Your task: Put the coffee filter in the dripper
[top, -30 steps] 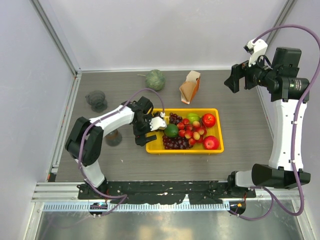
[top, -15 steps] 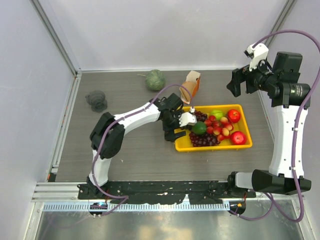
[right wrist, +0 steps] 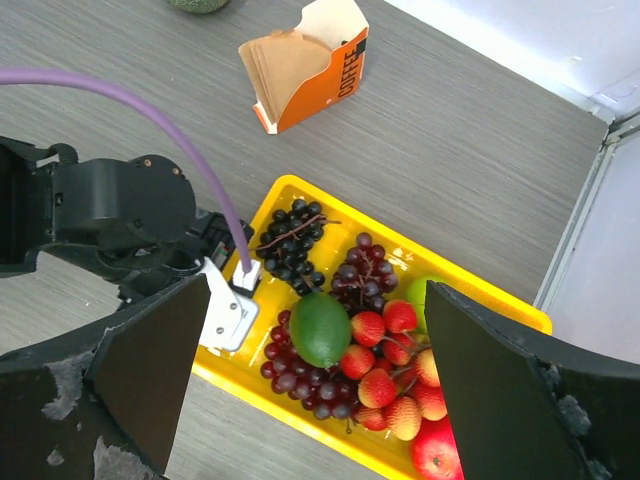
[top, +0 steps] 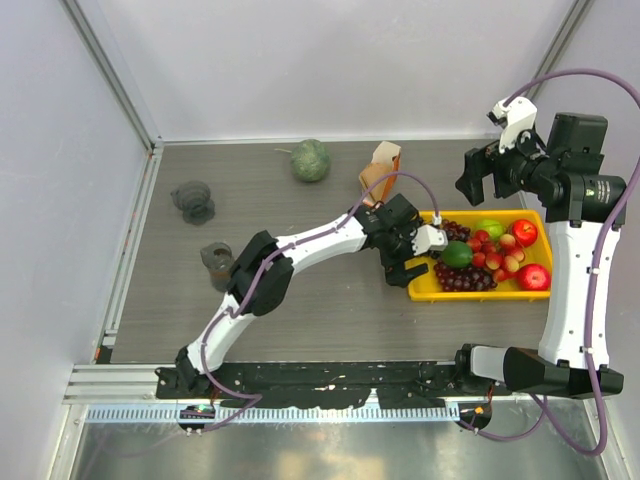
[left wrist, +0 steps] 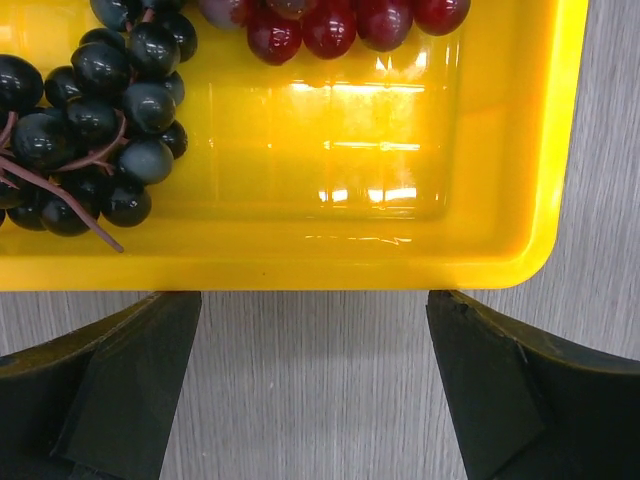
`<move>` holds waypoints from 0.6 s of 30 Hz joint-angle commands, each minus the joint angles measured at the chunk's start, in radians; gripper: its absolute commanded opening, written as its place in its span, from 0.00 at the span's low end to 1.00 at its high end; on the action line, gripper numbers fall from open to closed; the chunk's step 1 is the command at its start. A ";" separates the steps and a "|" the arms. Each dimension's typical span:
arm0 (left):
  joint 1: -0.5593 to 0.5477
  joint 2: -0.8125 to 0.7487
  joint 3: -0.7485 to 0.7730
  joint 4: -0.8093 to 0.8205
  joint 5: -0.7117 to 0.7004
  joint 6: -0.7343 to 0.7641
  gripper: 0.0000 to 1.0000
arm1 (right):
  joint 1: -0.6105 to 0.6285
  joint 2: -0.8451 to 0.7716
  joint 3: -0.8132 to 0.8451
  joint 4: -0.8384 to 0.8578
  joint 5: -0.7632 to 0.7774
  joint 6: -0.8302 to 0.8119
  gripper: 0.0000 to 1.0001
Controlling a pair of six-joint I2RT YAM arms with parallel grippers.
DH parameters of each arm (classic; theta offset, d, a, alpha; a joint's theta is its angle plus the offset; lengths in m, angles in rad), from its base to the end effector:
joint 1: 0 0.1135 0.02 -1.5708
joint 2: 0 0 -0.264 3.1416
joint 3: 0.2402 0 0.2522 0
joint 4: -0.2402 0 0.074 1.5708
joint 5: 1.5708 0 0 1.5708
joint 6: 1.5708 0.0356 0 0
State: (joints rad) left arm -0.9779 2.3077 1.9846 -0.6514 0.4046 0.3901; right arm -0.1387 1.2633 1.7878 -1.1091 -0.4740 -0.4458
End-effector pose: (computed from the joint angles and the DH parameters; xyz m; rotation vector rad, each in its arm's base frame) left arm 0.2726 -0.4297 0.1998 1.7632 1.9043 -0.7391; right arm 0.2104 -0.0130 0.4814 -0.5823 2.0051 0.1583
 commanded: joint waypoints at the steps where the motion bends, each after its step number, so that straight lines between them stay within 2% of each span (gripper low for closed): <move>1: -0.004 -0.014 0.100 0.040 0.036 -0.086 1.00 | 0.002 -0.004 0.034 -0.020 -0.015 -0.011 0.96; 3: 0.018 -0.088 0.070 0.000 0.034 -0.079 1.00 | 0.001 0.010 0.038 -0.006 -0.041 0.005 0.96; 7: 0.085 -0.351 -0.171 -0.005 0.030 -0.031 1.00 | 0.002 0.030 0.022 0.052 -0.107 0.042 0.95; 9: 0.134 -0.460 -0.225 -0.049 0.040 -0.031 0.99 | 0.001 0.033 0.012 0.086 -0.121 0.064 0.96; 13: 0.287 -0.643 -0.279 -0.093 0.077 -0.095 0.99 | 0.002 0.054 0.001 0.120 -0.149 0.099 0.96; 18: 0.500 -0.764 -0.291 -0.178 0.062 -0.128 1.00 | 0.005 0.088 0.004 0.132 -0.179 0.128 0.95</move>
State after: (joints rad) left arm -0.6025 1.6119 1.7134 -0.7292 0.4500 0.3050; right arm -0.1387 1.3346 1.7893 -1.0340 -0.6064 -0.3595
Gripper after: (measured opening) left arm 0.994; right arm 0.956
